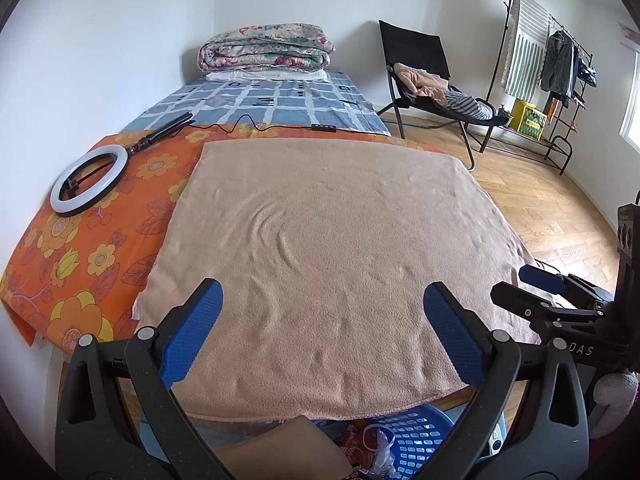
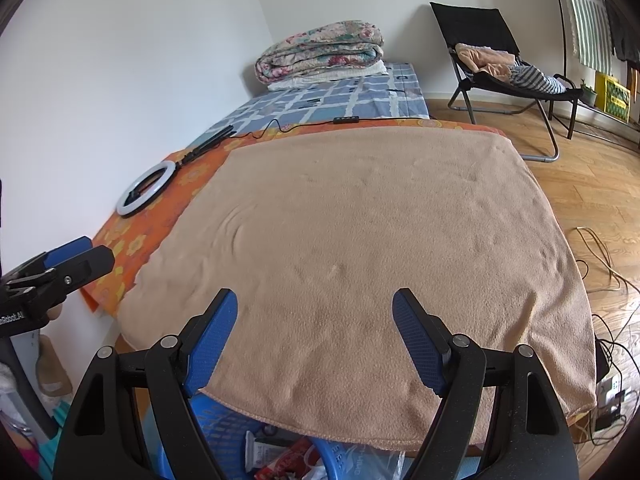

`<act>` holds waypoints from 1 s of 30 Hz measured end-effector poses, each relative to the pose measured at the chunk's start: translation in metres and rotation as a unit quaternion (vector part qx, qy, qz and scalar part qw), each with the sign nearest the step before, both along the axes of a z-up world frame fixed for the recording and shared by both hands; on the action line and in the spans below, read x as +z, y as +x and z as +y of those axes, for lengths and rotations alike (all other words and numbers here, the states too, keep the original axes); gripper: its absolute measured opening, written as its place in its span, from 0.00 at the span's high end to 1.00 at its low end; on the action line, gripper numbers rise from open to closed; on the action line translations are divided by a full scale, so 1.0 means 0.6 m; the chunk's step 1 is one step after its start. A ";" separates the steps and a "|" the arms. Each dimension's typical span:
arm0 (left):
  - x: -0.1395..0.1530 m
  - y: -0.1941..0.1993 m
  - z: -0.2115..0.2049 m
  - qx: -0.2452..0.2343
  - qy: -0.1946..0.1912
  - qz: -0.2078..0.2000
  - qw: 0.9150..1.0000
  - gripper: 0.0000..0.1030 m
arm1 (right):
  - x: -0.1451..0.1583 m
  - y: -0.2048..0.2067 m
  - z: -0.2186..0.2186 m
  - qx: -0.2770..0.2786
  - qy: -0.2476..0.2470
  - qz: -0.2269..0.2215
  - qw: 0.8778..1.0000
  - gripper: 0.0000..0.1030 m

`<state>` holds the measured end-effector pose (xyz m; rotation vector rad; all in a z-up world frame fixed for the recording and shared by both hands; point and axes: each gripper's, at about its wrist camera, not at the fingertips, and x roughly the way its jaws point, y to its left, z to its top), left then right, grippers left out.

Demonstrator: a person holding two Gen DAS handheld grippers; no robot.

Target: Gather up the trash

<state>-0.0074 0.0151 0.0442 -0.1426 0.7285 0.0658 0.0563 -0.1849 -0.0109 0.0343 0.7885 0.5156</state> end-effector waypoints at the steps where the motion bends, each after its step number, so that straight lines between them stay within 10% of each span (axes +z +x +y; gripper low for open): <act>1: 0.000 0.000 0.000 0.000 0.000 0.000 1.000 0.01 | 0.000 0.000 0.000 0.000 0.000 0.000 1.000 0.23; 30: -0.001 0.000 -0.006 0.000 0.001 0.001 1.000 0.01 | 0.000 -0.002 -0.006 0.004 0.000 0.000 1.000 0.22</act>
